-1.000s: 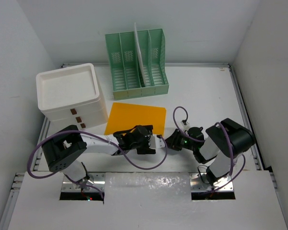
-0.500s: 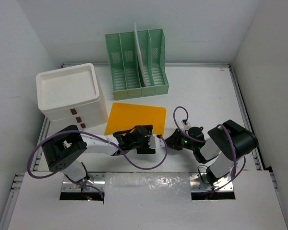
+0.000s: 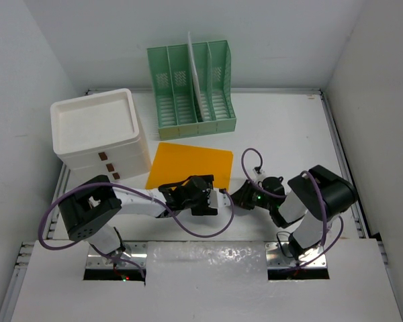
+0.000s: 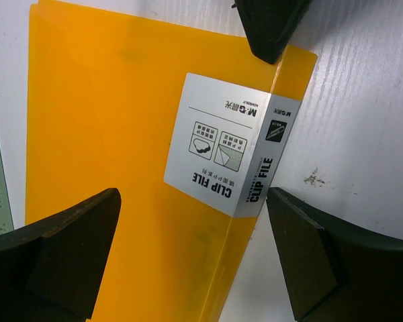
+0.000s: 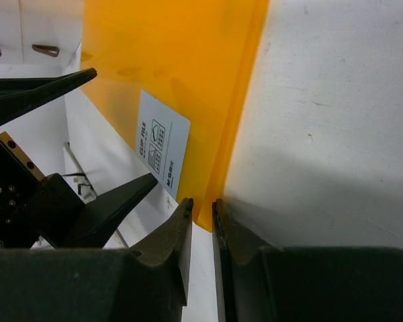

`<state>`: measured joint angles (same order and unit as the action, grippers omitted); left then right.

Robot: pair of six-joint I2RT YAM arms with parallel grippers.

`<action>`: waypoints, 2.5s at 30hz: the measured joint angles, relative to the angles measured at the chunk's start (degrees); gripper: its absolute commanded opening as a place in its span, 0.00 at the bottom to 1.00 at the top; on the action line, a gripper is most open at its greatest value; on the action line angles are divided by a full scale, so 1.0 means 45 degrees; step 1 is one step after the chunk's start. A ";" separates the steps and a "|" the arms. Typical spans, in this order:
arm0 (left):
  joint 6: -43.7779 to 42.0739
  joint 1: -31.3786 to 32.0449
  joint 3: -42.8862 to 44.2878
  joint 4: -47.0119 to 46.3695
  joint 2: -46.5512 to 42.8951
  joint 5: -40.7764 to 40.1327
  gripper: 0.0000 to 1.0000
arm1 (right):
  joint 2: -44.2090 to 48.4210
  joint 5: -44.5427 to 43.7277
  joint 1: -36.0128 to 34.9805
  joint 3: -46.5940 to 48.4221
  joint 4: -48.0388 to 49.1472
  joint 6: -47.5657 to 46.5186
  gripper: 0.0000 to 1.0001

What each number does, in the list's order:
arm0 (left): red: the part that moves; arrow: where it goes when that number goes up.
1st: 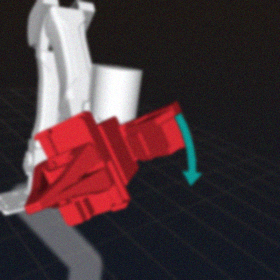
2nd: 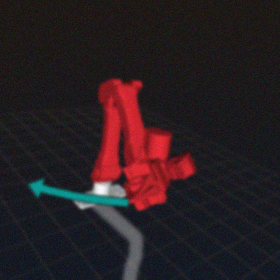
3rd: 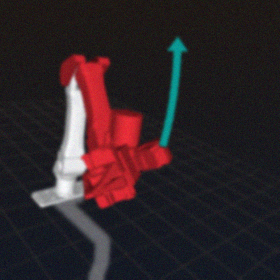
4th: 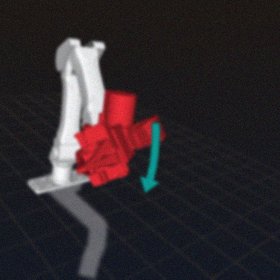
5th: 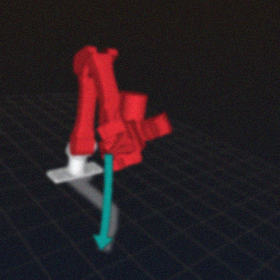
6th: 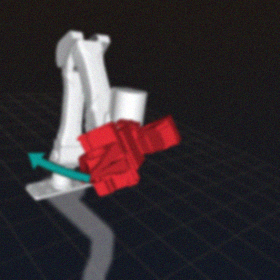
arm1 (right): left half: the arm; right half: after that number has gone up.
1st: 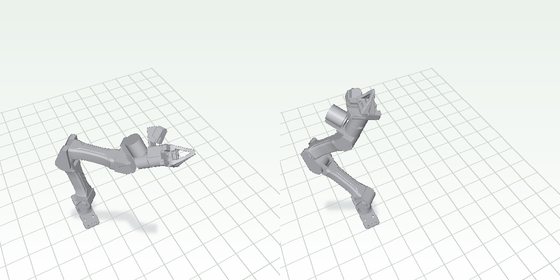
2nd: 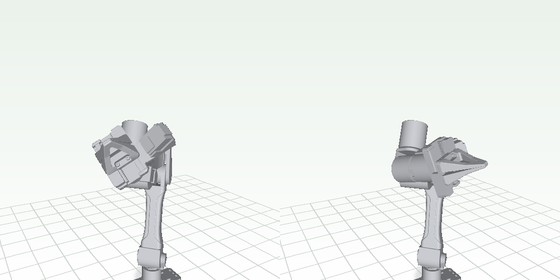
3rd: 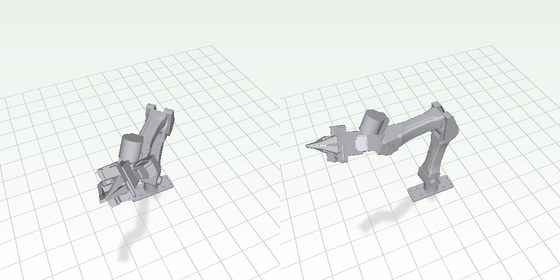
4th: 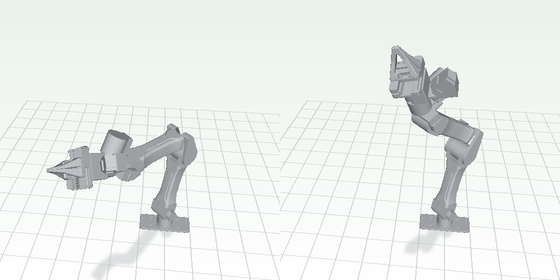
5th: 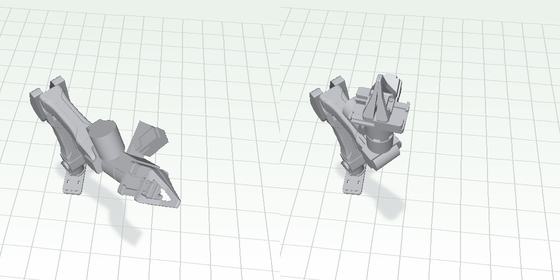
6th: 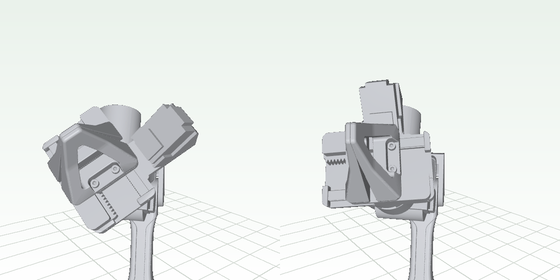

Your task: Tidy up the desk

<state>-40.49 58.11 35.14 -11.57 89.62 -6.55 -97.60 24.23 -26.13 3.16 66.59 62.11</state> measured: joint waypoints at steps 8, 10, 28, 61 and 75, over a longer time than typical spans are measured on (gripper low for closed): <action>-0.0005 0.0000 0.0000 -0.0063 0.0029 -0.0078 0.89 | -0.0301 0.0141 -0.0029 0.0427 0.0010 0.0073 0.15; -0.0015 0.0000 0.0000 -0.0092 0.0039 -0.0141 0.89 | -0.0597 0.0243 -0.0068 0.0515 0.0257 0.0204 0.18; -0.0112 0.0418 -0.0049 -0.0117 0.0019 -0.1491 1.00 | -0.2997 0.0549 -0.0228 0.0908 0.2453 0.3322 0.00; 0.0301 0.0729 0.0578 0.0262 0.0369 -0.4789 0.00 | 0.6105 -0.1331 -0.0986 0.3711 -0.8714 -0.0510 0.13; 0.4852 -0.2191 0.5654 0.5950 -0.2268 -0.1899 0.00 | 1.1667 -0.7961 -0.1025 0.7791 -1.7685 -0.5163 0.81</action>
<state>-18.65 48.25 60.58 15.20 79.42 -15.09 -45.10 -11.60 -30.74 38.22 -12.99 38.87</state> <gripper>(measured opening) 0.202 0.800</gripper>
